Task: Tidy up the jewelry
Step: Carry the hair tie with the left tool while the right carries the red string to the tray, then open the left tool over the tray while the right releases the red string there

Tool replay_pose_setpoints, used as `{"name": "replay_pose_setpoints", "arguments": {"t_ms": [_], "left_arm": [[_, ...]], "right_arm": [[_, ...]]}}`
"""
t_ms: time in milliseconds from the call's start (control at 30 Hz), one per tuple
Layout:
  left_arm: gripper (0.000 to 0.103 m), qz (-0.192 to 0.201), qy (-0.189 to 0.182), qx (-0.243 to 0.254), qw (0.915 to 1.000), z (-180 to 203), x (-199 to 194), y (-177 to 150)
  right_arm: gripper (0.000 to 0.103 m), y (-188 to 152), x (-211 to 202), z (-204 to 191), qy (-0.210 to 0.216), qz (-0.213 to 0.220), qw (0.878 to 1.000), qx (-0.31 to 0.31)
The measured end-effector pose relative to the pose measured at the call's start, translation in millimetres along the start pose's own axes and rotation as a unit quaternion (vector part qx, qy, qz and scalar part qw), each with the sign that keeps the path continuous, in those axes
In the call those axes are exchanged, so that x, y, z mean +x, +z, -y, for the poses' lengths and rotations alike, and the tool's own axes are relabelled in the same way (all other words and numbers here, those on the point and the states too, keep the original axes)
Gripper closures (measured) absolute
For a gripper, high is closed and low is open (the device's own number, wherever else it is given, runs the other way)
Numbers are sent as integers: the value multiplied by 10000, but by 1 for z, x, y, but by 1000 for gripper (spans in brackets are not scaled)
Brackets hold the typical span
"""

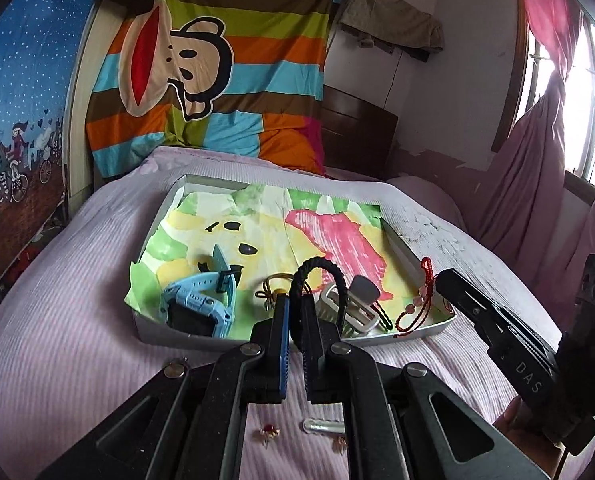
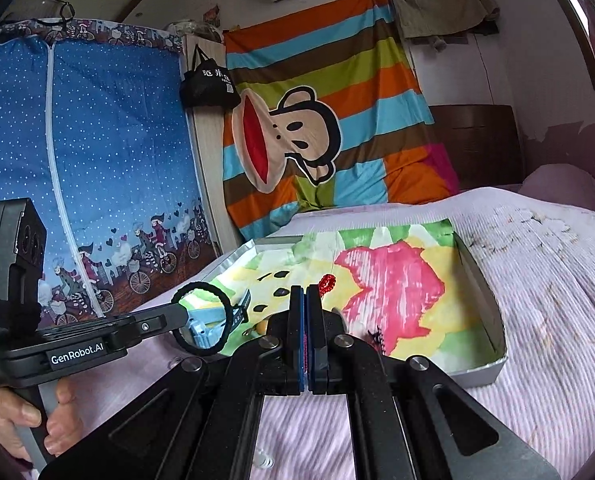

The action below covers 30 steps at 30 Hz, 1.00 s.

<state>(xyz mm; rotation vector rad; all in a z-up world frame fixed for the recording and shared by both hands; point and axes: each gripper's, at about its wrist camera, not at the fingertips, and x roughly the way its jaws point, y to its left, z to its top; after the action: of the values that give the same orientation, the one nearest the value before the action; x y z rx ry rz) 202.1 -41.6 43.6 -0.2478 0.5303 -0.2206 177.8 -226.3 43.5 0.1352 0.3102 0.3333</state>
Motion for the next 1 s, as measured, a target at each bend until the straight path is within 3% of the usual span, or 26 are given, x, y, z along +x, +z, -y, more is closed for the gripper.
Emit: {"name": "replay_pose_setpoints", "arguments": {"t_ms": [333,1000], "left_arm": [[98,-161,107,34,9998,-2,46,1],[97,-608,147,74,9980,3,66,-12]], "right_arm": [[102,-8,30,21,-577,-38,9983,66],[101,-29,59,33,-480,-765,9955,287]]}}
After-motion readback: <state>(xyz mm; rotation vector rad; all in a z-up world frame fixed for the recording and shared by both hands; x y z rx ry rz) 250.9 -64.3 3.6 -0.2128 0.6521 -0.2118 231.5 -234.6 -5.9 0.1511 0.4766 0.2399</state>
